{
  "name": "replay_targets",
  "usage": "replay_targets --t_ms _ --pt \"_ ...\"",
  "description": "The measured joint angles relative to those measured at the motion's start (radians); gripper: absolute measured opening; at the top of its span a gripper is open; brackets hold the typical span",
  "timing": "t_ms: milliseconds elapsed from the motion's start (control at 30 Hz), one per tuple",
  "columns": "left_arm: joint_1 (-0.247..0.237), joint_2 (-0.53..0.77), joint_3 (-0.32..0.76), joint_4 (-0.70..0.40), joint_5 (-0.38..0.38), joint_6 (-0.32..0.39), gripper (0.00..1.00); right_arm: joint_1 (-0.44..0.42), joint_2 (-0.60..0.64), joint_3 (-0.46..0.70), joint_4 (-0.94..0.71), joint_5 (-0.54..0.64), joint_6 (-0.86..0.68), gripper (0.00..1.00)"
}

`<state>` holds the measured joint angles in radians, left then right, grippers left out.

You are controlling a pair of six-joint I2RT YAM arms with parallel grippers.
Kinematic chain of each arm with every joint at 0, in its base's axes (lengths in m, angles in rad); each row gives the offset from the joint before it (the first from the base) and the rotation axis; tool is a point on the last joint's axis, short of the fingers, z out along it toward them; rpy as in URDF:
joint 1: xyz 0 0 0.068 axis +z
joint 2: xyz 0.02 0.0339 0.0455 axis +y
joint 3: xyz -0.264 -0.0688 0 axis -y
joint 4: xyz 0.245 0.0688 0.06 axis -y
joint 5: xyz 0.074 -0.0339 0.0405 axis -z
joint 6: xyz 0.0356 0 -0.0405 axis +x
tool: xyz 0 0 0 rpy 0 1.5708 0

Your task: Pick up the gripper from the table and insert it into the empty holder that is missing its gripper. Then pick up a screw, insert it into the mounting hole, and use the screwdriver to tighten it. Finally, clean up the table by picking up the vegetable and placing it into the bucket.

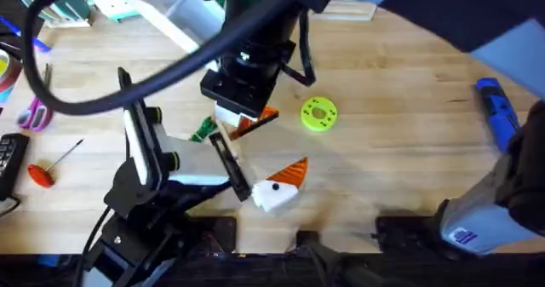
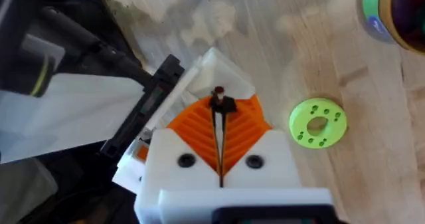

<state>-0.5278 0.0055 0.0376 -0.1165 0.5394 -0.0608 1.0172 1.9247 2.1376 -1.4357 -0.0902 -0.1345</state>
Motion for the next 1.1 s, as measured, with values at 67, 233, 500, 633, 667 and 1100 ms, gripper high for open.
replay_targets --t_ms 67,233,500,633,667,1100 --pt "0.000 0.000 0.000 0.000 0.000 0.000 0.993 0.000 0.000 0.000 0.003 0.000 0.000 0.008" --pt "0.000 0.000 0.000 0.000 0.000 0.000 0.994 0.000 0.000 0.000 0.014 0.001 0.000 0.008" --pt "0.000 0.000 0.000 0.000 0.000 0.000 0.994 0.000 0.000 0.000 -0.004 0.008 0.000 0.008" --pt "0.000 0.000 0.000 0.000 0.000 0.000 0.994 0.000 0.000 0.000 -0.004 0.011 0.000 0.008" --pt "0.000 0.000 0.000 0.000 0.000 0.000 0.994 0.000 0.000 0.000 -0.004 0.011 0.000 0.008" --pt "0.000 0.000 0.000 0.000 0.000 0.000 0.994 0.000 0.048 0.000 -0.011 0.014 0.000 0.008"
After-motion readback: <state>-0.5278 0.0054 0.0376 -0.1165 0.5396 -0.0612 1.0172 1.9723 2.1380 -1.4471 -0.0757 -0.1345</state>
